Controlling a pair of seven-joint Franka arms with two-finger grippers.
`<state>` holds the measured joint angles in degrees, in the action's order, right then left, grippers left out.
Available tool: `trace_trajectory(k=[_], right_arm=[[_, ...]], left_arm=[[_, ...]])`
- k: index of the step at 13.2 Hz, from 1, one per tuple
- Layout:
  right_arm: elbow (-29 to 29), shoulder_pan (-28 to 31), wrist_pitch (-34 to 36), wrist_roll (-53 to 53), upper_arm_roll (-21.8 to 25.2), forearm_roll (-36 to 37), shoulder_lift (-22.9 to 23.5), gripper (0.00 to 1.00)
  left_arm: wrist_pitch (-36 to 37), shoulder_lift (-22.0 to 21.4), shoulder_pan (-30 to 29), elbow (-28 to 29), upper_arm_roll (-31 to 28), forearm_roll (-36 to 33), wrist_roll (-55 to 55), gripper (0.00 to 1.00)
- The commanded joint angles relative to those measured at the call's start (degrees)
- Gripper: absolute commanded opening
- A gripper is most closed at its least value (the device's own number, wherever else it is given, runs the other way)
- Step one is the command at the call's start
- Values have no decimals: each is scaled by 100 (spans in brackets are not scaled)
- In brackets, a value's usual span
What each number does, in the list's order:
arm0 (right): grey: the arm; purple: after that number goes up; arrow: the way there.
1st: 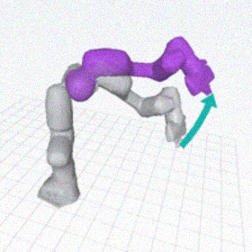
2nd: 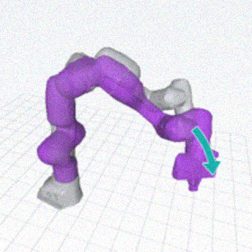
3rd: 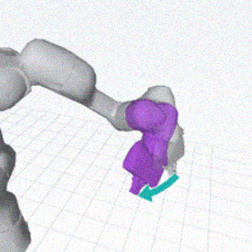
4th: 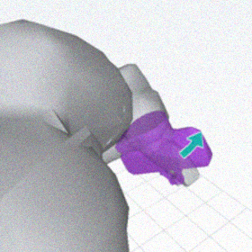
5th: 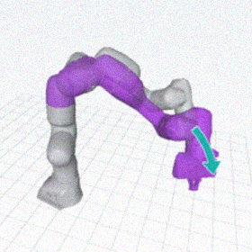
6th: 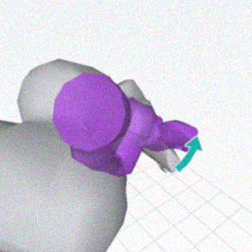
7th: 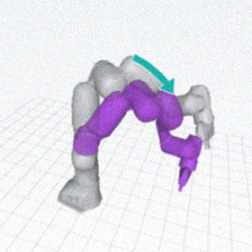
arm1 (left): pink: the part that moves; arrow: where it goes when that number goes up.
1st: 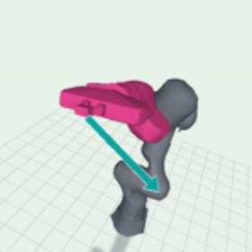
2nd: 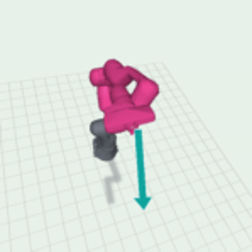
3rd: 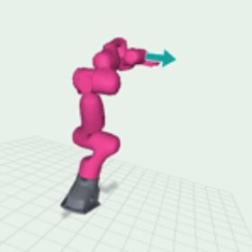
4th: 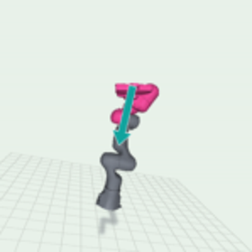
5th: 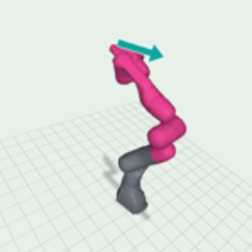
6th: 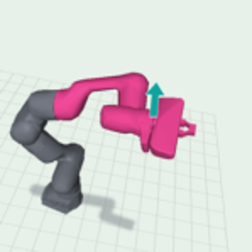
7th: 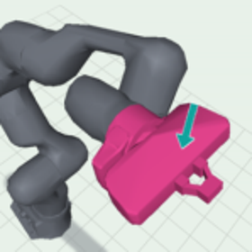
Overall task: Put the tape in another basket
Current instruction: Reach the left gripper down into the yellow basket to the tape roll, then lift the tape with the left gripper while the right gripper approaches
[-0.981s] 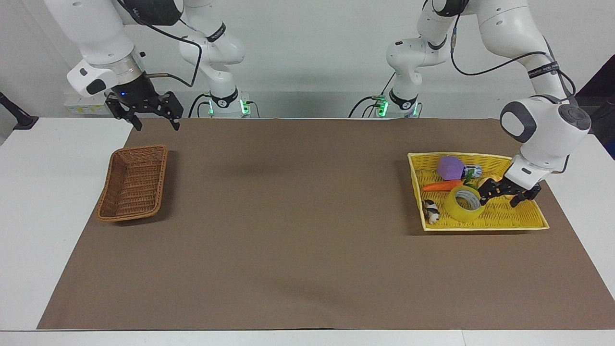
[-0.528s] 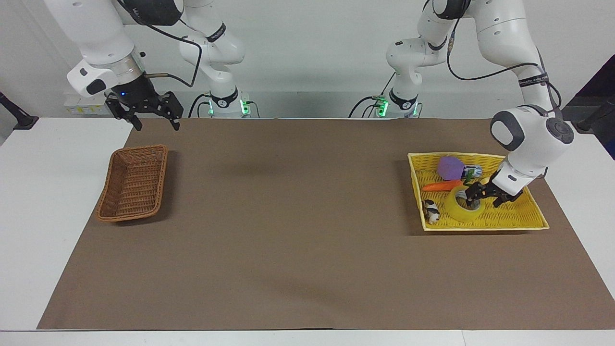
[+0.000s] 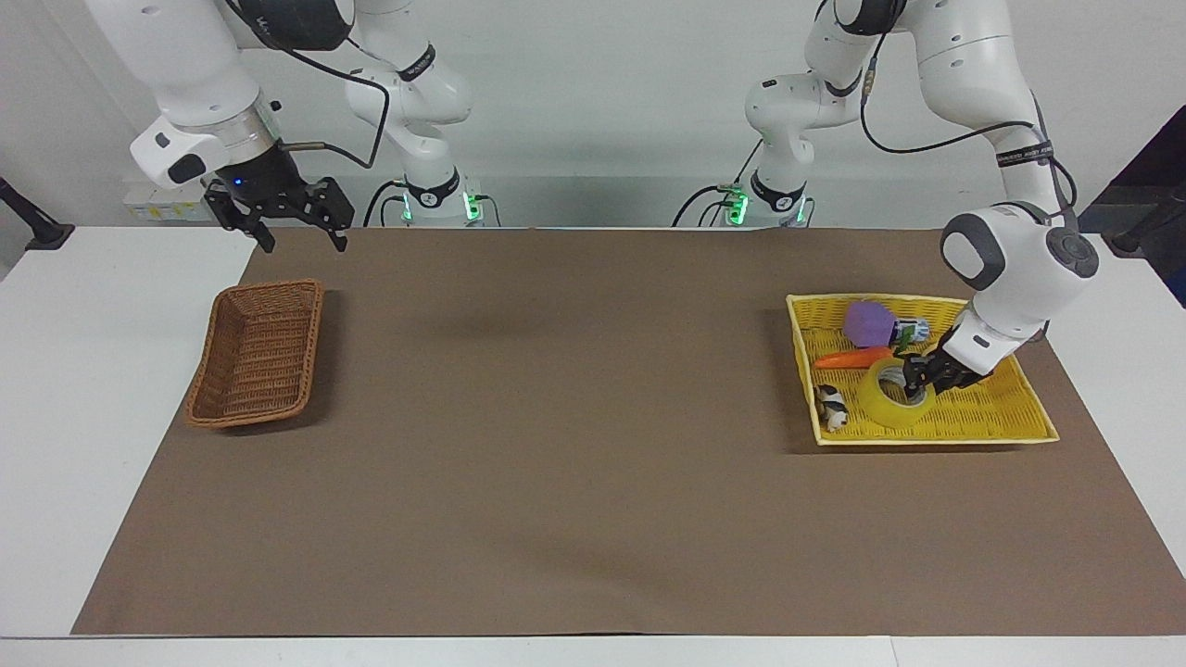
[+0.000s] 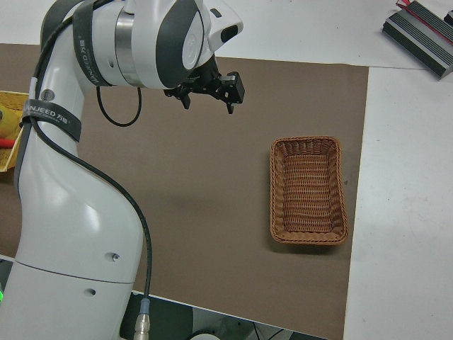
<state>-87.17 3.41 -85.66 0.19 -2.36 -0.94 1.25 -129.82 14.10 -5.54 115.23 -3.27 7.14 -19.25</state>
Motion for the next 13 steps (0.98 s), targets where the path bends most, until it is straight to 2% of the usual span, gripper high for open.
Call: trace_trajectory(k=[1,7,10,13], right_arm=[[-335,72,-91,96,-37,-20,-257,100],[-696,81,-276,183,-28,-46,-451,100],[-880,81,-468,184,-19,-388,-451,100],[-1204,11,-750,148,-28,-748,-451,100]], left_arm=[[-35,-110,-9,-35,11,77,-140,0],[509,-197,53,-685,107,86,-61,0],[676,-522,324,-713,134,113,193,0],[800,-698,833,-704,134,113,1026,0]])
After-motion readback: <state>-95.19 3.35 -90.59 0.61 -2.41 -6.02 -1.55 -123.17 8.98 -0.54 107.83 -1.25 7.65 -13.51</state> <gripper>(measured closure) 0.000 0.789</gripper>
